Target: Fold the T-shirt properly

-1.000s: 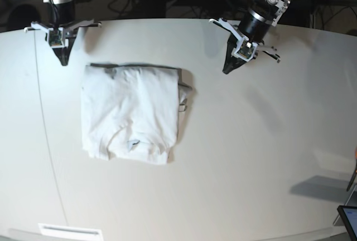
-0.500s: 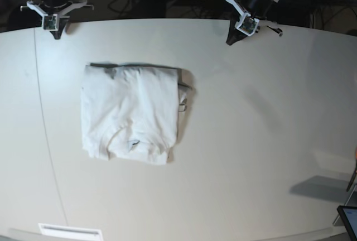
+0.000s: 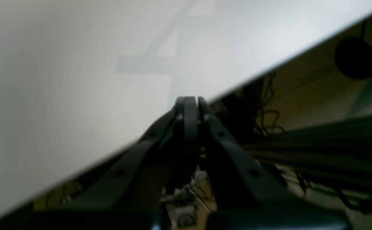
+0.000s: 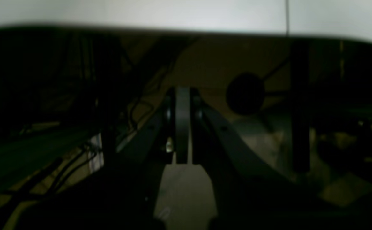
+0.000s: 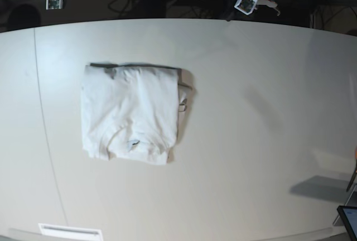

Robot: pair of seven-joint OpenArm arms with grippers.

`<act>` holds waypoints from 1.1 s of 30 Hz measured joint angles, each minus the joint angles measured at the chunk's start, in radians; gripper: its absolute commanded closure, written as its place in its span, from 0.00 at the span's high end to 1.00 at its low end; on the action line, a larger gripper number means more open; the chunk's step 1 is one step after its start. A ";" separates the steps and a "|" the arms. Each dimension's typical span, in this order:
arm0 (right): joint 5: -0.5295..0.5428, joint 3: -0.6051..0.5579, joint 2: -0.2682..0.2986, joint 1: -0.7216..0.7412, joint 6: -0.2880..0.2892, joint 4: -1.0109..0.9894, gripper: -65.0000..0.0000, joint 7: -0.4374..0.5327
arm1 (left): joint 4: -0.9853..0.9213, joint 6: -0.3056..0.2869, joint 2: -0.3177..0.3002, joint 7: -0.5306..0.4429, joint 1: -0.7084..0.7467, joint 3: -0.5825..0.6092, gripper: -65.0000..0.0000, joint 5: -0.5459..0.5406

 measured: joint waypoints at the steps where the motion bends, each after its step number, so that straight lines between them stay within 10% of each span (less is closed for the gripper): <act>1: 0.000 -0.001 0.000 -0.002 0.000 0.000 0.00 -0.016 | -0.002 0.000 0.000 0.003 0.008 0.002 0.00 0.000; 9: 0.007 -0.068 0.014 0.032 0.003 -0.181 0.00 -0.080 | -0.164 0.003 0.000 -0.002 0.016 0.005 0.00 0.000; 20: -0.001 -0.183 0.103 0.371 -0.004 -0.935 0.00 -0.064 | -0.731 0.013 0.028 -0.003 -0.222 0.006 0.00 -0.001; 33: 0.000 -0.341 0.179 0.851 -0.004 -1.754 0.01 0.240 | -1.768 0.014 0.087 -0.067 -0.795 0.005 0.00 -0.004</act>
